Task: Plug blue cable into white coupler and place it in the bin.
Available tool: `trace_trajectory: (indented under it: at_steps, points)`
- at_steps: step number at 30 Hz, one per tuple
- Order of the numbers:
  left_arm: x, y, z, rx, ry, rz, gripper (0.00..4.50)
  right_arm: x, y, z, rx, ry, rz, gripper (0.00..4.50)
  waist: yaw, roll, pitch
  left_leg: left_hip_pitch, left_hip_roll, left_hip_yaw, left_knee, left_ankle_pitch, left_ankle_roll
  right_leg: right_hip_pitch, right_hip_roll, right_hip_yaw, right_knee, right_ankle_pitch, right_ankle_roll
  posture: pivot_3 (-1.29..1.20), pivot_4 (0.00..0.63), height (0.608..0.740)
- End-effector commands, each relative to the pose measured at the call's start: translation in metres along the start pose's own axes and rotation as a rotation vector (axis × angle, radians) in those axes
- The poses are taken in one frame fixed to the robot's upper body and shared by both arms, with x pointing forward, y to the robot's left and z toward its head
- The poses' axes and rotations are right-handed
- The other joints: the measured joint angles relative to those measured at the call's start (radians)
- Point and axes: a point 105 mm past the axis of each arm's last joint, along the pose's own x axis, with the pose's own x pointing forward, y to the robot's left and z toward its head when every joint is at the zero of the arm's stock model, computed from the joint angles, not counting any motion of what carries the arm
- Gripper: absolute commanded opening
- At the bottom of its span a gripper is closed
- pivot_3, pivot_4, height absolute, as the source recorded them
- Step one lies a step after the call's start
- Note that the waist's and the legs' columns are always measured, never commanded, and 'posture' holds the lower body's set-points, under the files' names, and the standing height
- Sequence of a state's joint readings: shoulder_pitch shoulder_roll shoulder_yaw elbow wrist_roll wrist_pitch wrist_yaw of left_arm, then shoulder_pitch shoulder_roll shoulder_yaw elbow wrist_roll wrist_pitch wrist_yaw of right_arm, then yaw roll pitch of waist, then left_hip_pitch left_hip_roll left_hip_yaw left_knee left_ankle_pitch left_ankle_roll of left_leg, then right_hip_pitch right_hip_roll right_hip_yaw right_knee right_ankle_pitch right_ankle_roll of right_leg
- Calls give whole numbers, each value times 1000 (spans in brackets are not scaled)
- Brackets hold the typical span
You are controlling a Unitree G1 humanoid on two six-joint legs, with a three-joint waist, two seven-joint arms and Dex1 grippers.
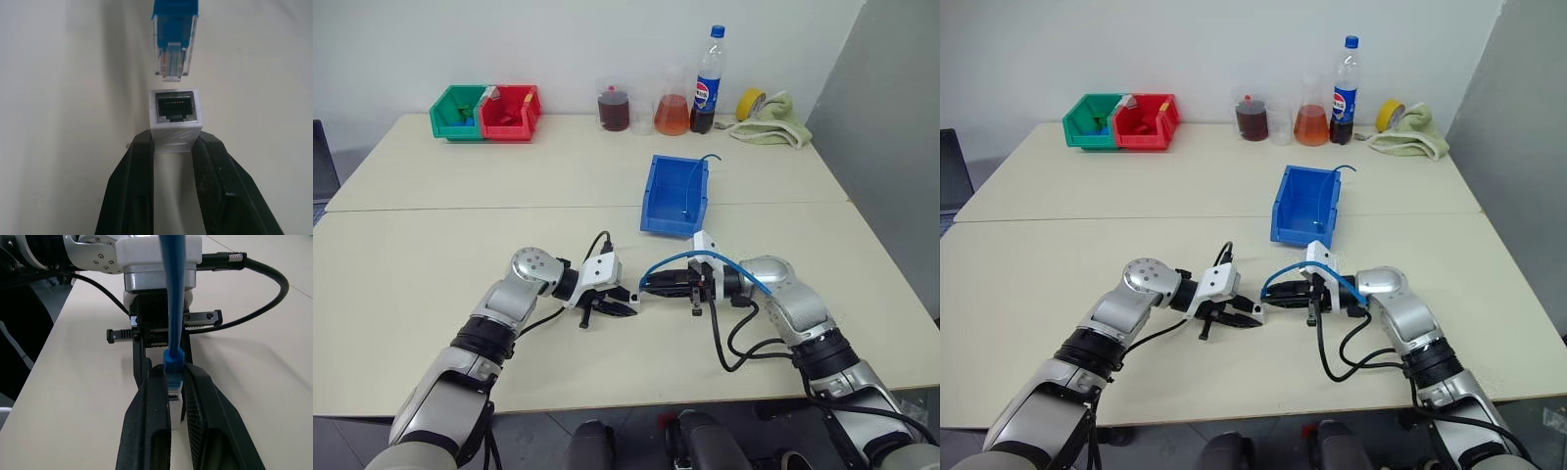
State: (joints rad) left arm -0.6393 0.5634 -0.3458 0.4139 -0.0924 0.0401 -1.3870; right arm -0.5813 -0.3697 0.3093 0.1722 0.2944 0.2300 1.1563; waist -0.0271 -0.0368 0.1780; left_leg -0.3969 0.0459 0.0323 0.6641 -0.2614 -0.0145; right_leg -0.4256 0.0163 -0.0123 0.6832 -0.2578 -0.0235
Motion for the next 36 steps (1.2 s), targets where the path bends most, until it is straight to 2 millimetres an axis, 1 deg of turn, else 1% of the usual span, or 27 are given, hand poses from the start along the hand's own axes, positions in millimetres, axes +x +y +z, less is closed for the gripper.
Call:
trace_trajectory:
  at_steps: [1, 11, 22, 27, 36]
  points:
    - [-4, 5, 6, 14, -6, 16, 788, 4, -1, 10, -59, -10, 24, 161, 0, 0, 0, 0, 0, 0, 0, 0, 0, 0, 0, 0, 0, 0, 0, 0, 150, 740]
    - [-5, 5, 7, 16, -6, 19, 788, 8, -1, 9, -66, -6, 42, 161, 0, 0, 0, 0, 0, 0, 0, 0, 0, 0, 0, 0, 0, 0, 0, 0, 150, 740]
    - [-5, 7, 6, 13, -4, 25, 788, 11, 1, 2, -77, 23, 65, 161, 0, 0, 0, 1, 0, 0, 0, 0, 0, 0, 0, 0, 1, 0, 0, 0, 150, 740]
    - [-6, 7, 6, 10, -4, 28, 788, 12, 3, -5, -92, 49, 69, 161, 0, 0, 0, 1, 0, 0, 0, 0, 0, 0, 0, 0, 1, 0, 0, 0, 150, 740]
    - [-6, 6, 6, 9, -5, 27, 788, 13, 0, -9, -100, 81, 77, 161, 0, 0, 0, 2, 0, 0, 1, 0, 0, 1, 0, 1, 2, 0, 0, 0, 150, 740]
